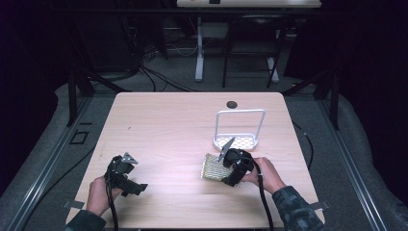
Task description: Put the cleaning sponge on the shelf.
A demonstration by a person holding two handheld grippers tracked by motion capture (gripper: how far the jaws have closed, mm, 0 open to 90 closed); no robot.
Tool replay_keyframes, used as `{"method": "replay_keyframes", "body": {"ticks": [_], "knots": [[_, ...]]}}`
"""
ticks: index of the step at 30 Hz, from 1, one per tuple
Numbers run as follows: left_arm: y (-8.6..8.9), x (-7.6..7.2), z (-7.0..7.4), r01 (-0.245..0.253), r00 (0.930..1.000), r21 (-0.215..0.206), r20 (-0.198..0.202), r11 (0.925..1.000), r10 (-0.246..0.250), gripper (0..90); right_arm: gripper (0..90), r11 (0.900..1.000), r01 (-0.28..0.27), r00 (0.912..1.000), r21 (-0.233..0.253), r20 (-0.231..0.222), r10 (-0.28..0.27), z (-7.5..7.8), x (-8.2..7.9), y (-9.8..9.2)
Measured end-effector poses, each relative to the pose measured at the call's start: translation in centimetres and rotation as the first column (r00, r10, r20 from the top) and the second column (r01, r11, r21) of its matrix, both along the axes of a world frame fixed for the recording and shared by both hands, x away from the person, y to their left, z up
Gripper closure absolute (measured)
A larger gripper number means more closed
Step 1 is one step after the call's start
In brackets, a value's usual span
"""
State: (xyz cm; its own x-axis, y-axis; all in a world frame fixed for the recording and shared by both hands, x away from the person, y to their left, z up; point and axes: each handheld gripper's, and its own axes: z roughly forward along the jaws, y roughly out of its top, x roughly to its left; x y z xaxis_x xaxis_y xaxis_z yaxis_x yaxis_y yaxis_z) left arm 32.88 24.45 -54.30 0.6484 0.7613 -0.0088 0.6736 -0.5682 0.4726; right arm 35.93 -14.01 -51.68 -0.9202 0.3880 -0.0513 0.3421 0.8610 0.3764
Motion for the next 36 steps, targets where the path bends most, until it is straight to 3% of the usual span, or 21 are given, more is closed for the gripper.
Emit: {"method": "replay_keyframes", "body": {"ticks": [2,10,18,36], "knots": [[-0.1,0.0,0.0,-0.001,1.0,0.003,0.003,1.0,0.001,0.4,22.1,0.999,0.047,0.9989,0.014,0.003,-0.047,0.4,0.0,-0.8],[0.0,0.1,0.0,-0.005,1.0,-0.002,0.0,1.0,0.005,0.5,22.1,0.994,0.113,0.9934,0.012,0.02,-0.113,0.9,-0.1,-2.0],[0.1,0.0,0.0,-0.011,0.9999,-0.002,0.006,0.9999,0.011,0.5,22.2,0.979,0.205,0.978,0.019,0.034,-0.206,1.3,0.3,-3.3],[0.1,0.1,0.1,-0.006,1.0,-0.003,0.007,1.0,0.006,0.5,22.6,0.958,0.284,0.9568,0.035,0.054,-0.286,1.8,0.7,-4.3]]}}
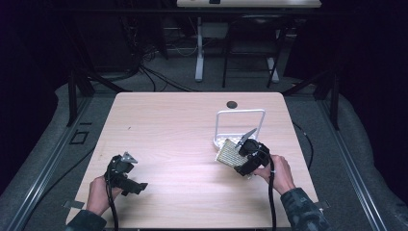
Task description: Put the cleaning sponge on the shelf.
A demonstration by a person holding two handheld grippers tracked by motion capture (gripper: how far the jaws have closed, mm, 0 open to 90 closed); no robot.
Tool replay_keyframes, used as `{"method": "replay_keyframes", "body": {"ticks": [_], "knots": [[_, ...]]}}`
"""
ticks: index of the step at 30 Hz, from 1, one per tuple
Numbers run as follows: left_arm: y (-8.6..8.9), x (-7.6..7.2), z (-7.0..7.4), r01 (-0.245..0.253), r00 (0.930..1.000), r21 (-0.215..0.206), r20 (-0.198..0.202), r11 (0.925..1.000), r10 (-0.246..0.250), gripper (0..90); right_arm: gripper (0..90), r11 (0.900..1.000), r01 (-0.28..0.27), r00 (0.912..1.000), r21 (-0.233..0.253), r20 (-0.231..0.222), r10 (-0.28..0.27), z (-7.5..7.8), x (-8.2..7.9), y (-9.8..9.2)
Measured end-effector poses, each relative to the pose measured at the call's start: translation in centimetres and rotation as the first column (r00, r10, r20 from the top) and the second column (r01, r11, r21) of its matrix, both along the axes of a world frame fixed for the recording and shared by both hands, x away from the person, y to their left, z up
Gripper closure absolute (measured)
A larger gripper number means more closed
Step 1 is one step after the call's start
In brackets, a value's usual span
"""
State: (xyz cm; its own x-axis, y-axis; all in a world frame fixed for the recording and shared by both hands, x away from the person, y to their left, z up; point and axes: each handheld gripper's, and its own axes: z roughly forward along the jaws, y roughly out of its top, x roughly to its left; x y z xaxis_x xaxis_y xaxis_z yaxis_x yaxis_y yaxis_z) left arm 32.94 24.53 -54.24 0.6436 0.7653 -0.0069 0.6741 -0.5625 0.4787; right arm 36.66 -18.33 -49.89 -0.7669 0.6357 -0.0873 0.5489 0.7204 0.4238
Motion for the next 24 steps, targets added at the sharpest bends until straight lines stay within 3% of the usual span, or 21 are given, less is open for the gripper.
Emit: {"method": "replay_keyframes", "body": {"ticks": [24], "knots": [[0.03,0.02,0.0,0.0,1.0,0.0,-0.001,1.0,0.0,0.5,23.0,0.994,0.101,0.9942,0.031,0.035,-0.102,0.92,1.09,-0.55]]}}
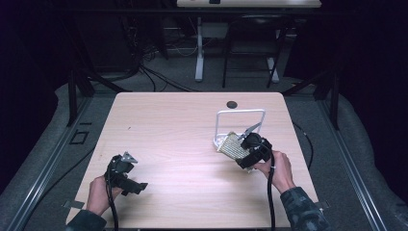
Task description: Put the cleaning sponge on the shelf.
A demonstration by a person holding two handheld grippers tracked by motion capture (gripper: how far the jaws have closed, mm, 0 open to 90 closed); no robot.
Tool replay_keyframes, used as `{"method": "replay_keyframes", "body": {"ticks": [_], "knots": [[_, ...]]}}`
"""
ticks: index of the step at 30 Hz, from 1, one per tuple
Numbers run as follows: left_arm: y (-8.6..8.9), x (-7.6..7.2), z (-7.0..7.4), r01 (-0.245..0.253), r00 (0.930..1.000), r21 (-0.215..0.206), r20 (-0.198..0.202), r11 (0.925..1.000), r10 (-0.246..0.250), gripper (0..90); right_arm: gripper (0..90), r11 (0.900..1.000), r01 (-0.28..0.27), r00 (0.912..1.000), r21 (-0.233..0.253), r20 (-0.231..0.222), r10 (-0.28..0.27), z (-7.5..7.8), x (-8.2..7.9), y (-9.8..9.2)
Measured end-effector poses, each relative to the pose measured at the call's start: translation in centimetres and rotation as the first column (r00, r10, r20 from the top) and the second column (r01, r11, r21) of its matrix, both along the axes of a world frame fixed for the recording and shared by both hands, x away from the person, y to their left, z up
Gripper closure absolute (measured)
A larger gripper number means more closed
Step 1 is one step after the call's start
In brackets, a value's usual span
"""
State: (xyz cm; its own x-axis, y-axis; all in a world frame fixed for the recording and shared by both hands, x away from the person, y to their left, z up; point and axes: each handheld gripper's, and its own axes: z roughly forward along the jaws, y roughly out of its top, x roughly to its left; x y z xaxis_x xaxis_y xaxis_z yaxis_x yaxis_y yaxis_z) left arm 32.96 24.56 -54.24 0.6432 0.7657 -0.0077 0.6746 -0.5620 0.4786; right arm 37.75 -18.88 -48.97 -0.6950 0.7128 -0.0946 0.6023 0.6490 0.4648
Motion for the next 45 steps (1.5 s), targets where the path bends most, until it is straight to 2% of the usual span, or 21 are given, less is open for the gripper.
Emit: {"method": "replay_keyframes", "body": {"ticks": [4,24,37,45], "knots": [[0.0,0.0,0.0,-0.001,1.0,0.003,0.003,1.0,0.001,0.5,23.1,1.0,0.02,0.9997,0.007,0.01,-0.02,0.1,0.2,-0.1],[0.0,0.0,0.0,0.006,1.0,0.002,-0.002,1.0,-0.006,0.5,23.7,0.996,0.084,0.9965,0.032,0.004,-0.084,0.1,1.3,-0.4],[-0.1,0.0,0.0,0.006,1.0,0.006,-0.004,1.0,-0.006,0.5,23.8,0.988,0.144,0.9895,0.05,-0.003,-0.144,-0.2,2.0,-0.7],[-0.1,0.0,0.0,0.008,1.0,0.006,-0.004,0.9999,-0.008,0.5,23.6,0.985,0.172,0.9851,0.024,-0.004,-0.172,-0.7,2.8,-0.3]]}}
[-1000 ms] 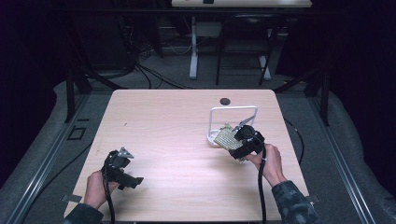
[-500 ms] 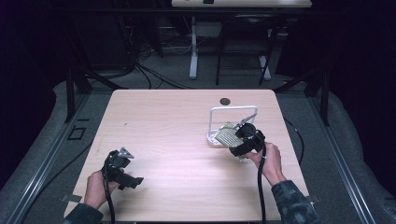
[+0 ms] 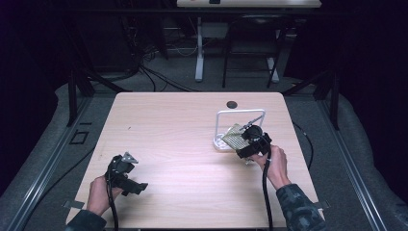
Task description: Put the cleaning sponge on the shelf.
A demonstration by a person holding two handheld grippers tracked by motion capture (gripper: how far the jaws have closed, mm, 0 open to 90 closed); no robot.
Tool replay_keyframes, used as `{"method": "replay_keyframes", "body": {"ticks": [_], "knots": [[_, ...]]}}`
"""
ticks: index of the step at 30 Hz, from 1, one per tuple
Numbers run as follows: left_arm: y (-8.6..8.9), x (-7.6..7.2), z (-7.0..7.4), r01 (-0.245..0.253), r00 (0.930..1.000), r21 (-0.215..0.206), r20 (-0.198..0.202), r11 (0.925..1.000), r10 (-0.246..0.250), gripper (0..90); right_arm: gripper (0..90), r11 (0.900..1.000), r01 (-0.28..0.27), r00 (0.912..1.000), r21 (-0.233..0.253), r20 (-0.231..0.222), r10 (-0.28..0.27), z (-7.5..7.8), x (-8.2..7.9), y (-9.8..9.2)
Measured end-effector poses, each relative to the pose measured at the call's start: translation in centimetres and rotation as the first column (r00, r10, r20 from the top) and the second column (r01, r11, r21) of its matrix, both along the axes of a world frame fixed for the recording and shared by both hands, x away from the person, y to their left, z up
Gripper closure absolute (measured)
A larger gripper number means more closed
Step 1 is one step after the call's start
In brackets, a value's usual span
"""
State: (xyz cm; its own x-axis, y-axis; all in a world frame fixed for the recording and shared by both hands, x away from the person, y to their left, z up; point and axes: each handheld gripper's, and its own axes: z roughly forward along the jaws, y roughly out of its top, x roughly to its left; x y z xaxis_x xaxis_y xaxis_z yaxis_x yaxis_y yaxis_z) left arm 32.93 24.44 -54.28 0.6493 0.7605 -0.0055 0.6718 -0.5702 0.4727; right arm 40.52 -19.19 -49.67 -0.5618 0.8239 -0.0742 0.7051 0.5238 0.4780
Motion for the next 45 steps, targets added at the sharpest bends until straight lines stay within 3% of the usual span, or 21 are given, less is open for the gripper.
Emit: {"method": "replay_keyframes", "body": {"ticks": [11,13,22,23,32,37,39,45], "knots": [[0.0,0.0,0.0,0.001,1.0,0.0,0.0,1.0,-0.001,0.5,23.3,0.999,0.026,0.9994,-0.026,0.025,-0.025,-1.0,1.2,0.6],[0.0,0.0,0.0,0.003,1.0,0.001,-0.001,1.0,-0.003,0.5,23.2,0.998,0.032,0.9993,-0.048,0.019,-0.031,-1.0,1.4,0.8],[0.0,0.0,0.0,0.006,1.0,-0.002,-0.002,1.0,-0.006,0.5,22.7,0.997,0.054,0.9983,-0.053,0.024,-0.052,-1.7,2.2,1.4],[-0.1,0.0,0.0,0.005,1.0,-0.001,-0.001,1.0,-0.005,0.5,22.6,0.996,0.055,0.9981,-0.076,0.031,-0.053,-1.7,2.3,1.6],[-0.1,0.0,0.0,0.007,1.0,-0.001,0.0,1.0,-0.007,0.5,22.3,0.991,0.083,0.9964,-0.106,0.024,-0.081,-2.7,3.2,2.1],[-0.1,0.0,-0.1,0.005,1.0,-0.001,0.001,1.0,-0.005,0.5,21.8,0.99,0.095,0.9955,-0.108,0.016,-0.094,-3.0,3.7,2.4],[-0.1,0.0,-0.1,0.005,1.0,-0.002,0.001,1.0,-0.005,0.5,21.4,0.99,0.102,0.9946,-0.093,0.029,-0.1,-3.1,4.0,2.6],[0.0,0.0,0.0,0.011,0.9999,-0.002,-0.003,0.9999,-0.011,0.5,19.0,0.989,0.104,0.9941,-0.109,0.044,-0.099,-3.3,4.6,3.1]]}}
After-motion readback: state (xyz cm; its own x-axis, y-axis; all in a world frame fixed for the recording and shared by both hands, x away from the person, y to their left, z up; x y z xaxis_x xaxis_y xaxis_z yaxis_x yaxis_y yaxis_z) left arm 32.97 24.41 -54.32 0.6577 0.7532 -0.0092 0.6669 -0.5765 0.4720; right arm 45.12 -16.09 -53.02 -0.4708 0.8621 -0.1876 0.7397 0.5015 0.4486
